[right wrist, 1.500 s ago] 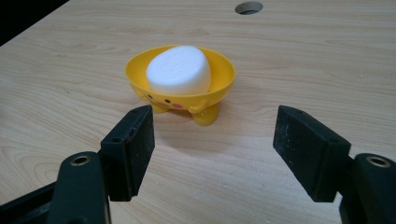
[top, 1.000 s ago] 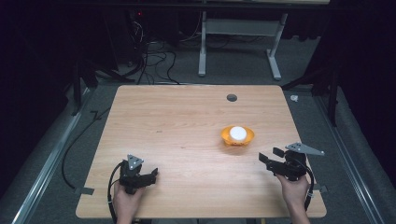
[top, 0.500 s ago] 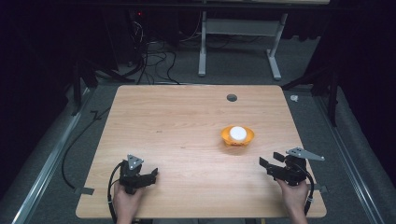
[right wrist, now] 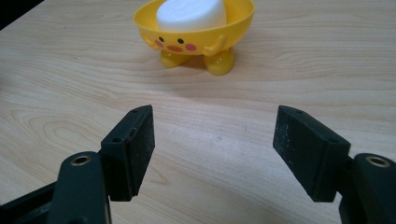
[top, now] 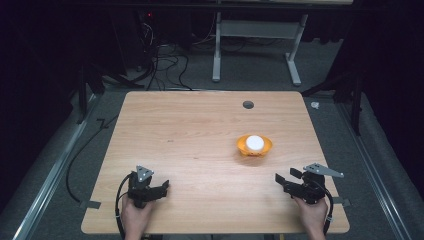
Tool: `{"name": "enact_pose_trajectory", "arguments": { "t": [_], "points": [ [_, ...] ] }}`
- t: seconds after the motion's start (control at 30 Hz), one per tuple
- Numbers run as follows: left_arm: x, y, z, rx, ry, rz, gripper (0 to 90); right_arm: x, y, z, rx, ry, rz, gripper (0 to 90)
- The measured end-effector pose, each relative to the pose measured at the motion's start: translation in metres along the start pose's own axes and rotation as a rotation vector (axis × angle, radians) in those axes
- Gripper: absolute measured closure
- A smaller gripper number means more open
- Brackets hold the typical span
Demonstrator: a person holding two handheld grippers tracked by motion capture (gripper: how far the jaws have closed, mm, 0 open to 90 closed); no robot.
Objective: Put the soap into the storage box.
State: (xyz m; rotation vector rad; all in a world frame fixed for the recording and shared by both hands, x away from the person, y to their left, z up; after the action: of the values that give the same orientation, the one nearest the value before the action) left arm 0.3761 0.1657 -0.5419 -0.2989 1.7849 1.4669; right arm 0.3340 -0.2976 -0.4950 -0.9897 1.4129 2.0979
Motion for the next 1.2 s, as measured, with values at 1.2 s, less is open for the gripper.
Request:
{"name": "enact_pose_trajectory", "arguments": {
  "t": [1.2],
  "points": [
    [0.0, 0.0, 0.0, 0.0, 0.0, 0.001, 16.7, 0.03, -0.037, 0.026, 0.097, 0.167, 0.112, 28.9]
  ]
}}
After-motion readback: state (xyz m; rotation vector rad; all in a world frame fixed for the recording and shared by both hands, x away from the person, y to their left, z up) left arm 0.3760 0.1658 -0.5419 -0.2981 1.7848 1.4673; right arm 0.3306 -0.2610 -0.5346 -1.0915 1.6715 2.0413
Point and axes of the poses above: each handheld gripper's, and its own axes: y roughly backward along the jaws, x roughly out of its underside, z roughly to its left, the point moved 5 cm from there along -y, roughly forward along the jaws, and after that the axes turned 3 degrees about z, right-handed, at the moved point
